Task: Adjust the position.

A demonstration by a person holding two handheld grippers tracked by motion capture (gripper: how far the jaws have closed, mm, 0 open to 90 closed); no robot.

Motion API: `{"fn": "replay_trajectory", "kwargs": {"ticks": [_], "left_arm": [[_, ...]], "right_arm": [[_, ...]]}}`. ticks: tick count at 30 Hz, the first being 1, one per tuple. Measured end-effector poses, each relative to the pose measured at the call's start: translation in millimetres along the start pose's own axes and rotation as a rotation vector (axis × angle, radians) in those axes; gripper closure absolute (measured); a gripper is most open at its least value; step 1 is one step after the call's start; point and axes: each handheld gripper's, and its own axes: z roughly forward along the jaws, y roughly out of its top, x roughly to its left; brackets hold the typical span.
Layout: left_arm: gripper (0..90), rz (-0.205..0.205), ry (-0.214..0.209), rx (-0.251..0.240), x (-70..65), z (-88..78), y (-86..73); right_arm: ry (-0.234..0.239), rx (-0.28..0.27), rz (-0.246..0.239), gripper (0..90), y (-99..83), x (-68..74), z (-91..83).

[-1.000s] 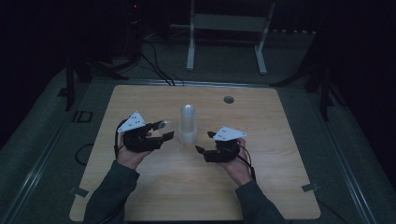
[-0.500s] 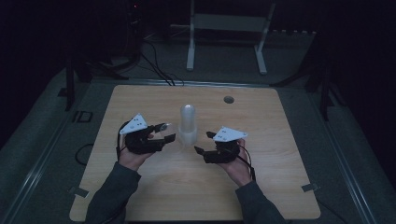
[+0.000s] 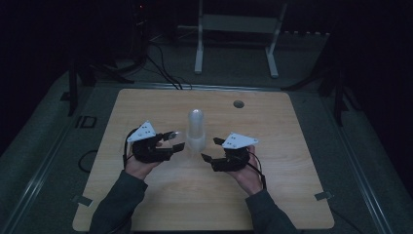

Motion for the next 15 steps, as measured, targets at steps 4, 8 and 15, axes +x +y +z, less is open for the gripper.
{"fn": "replay_trajectory", "kwargs": {"ticks": [4, 8, 15], "left_arm": [[41.0, 0.002, -0.018, -0.002, -0.2, 0.7, -1.0], [41.0, -0.002, -0.032, -0.002, -1.3, 2.4, -2.2], [41.0, 0.014, -0.082, 0.003, -4.1, 5.8, -3.4]], "right_arm": [[0.013, 0.001, -0.013, 27.4, 1.4, 1.4, 0.6], [0.030, -0.001, -0.029, 27.3, 2.3, 2.9, 1.8], [0.068, -0.010, -0.042, 27.3, 1.9, 4.7, 3.6]]}}
